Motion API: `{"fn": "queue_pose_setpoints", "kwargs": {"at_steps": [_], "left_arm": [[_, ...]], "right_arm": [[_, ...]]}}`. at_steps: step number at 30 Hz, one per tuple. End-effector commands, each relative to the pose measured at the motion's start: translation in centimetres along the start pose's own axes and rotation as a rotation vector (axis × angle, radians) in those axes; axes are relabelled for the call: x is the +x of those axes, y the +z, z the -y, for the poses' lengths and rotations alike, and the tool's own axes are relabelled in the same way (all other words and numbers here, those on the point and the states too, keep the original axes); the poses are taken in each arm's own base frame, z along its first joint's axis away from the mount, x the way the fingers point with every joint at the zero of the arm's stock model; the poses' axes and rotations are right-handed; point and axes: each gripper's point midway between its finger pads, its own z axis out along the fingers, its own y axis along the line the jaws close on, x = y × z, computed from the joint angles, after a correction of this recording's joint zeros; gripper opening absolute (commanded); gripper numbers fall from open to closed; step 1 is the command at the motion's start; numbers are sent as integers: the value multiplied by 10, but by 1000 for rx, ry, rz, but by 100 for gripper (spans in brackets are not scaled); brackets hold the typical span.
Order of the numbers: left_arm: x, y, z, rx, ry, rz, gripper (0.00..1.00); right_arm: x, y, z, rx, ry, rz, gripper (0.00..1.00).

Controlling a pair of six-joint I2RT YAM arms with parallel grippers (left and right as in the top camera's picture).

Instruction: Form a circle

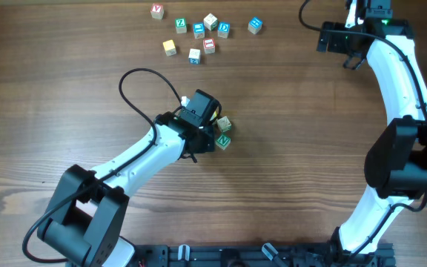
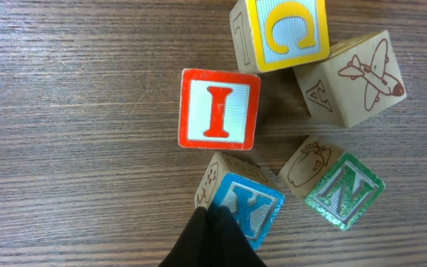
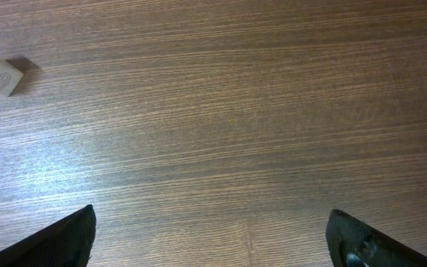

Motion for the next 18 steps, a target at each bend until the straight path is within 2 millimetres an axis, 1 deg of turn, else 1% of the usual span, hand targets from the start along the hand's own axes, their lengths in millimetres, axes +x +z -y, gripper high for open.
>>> {"fn": "queue_pose_setpoints", "kwargs": {"at_steps": [1,3,4,5,9,10,12,13,15,18], "left_arm": [[-5,-13,5,35,-15,31,4],[-9,-24,10,67,-40,52,4],[-8,-25,13,83,-40,48,4],[-6,-25,13,88,-40,41,4],[4,-11,10,62,-57,-4,4],[5,-6,9,55,-56,-15,12],[7,-2,8,48,-49,-25,31],[8,0,7,44,-46,-31,38],[9,2,7,41,-6,-38,41],[10,3,7,41,6,-40,42]], "right_arm": [[4,7,2,11,-9,-13,100],[4,7,2,11,-9,-13,100],[4,7,2,11,-9,-13,100],[4,7,2,11,-9,-13,100],[4,7,2,11,-9,-13,100],[4,7,2,11,-9,-13,100],[4,7,2,11,-9,-13,100],[3,7,2,11,-9,-13,100],[4,7,2,11,-9,-13,100],[4,7,2,11,-9,-13,100]]}}
